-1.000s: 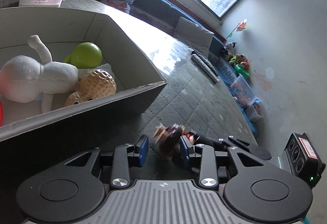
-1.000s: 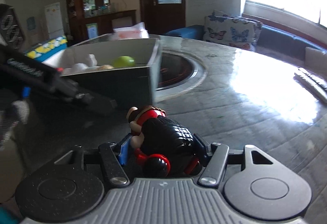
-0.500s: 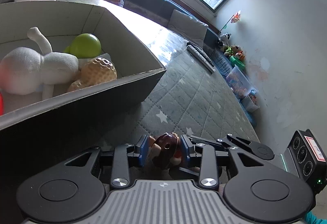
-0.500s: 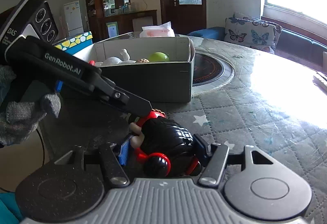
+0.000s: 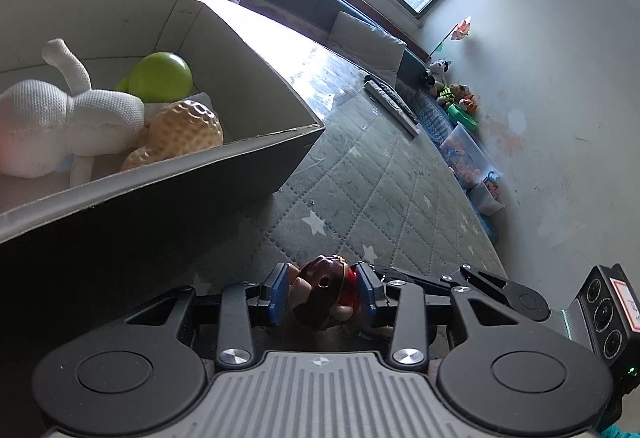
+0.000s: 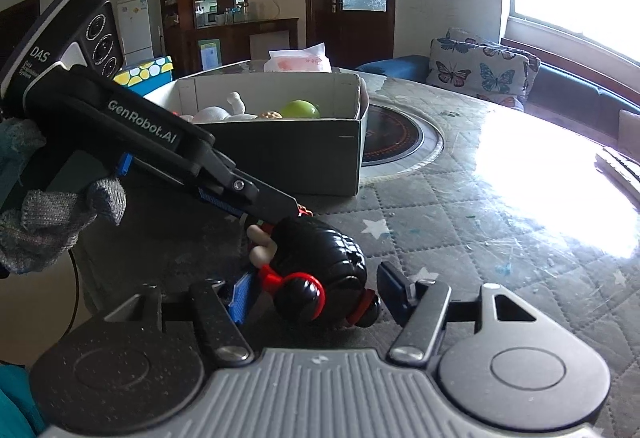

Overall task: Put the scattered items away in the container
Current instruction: 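Lift and carry the doll figure over the box with the left tool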

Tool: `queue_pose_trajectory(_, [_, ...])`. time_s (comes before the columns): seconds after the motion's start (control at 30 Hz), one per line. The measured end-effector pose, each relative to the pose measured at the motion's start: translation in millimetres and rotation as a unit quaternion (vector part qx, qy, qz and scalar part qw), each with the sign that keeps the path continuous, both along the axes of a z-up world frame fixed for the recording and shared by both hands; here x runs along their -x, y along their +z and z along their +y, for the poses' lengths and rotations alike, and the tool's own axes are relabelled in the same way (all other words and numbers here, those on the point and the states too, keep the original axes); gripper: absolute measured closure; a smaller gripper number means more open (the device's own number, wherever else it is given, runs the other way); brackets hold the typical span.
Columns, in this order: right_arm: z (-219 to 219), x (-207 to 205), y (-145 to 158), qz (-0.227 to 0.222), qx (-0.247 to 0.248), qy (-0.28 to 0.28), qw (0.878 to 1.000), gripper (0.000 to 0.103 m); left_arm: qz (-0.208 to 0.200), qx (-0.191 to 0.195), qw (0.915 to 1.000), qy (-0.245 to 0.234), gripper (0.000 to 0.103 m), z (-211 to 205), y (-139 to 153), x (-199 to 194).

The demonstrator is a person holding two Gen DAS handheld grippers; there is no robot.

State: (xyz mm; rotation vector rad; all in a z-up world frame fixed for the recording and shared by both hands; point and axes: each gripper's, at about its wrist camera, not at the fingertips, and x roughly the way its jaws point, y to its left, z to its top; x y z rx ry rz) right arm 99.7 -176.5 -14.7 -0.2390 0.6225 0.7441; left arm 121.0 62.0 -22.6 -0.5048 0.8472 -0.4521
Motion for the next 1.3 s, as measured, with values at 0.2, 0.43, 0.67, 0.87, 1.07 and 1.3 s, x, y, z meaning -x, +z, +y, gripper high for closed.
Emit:
queue_pose_trajectory(0.2, [2.6, 2.7, -0.1, -0.006, 0.005, -0.003, 1.000, 0.042, -0.005, 0.005, 1.0000, 0.001, 0.063, 0.4, -1.8, 1.5])
queue_pose_trajectory(0.43, [5.0, 6.4, 2.6, -0.008, 0.011, 0.001, 1.000, 0.043, -0.007, 0.010, 0.9999, 0.003, 0.066, 3.0, -1.6, 8.6])
queue_pose_trajectory(0.67, [19.4, 11.9, 13.3, -0.022, 0.017, 0.025, 0.999, 0.047, -0.022, 0.011, 0.9994, 0.025, 0.067, 14.6, 11.4, 23.5])
queue_pose_trajectory(0.87, [35.3, 12.8, 31.1, -0.051, 0.014, 0.057, 0.997, 0.047, -0.044, 0.015, 0.9978, 0.048, 0.067, 35.1, 30.2, 35.7])
queue_pose_trajectory(1.07, [63.4, 2.0, 59.3, -0.101, 0.001, 0.094, 0.990, 0.047, -0.092, 0.001, 0.9919, 0.087, 0.067, 62.5, 66.7, 44.0])
queue_pose_trajectory(1.3, [110.6, -28.5, 70.2, -0.111, -0.027, 0.133, 0.985, 0.047, -0.104, -0.009, 0.9838, 0.145, 0.067, 105.3, 80.3, 37.0])
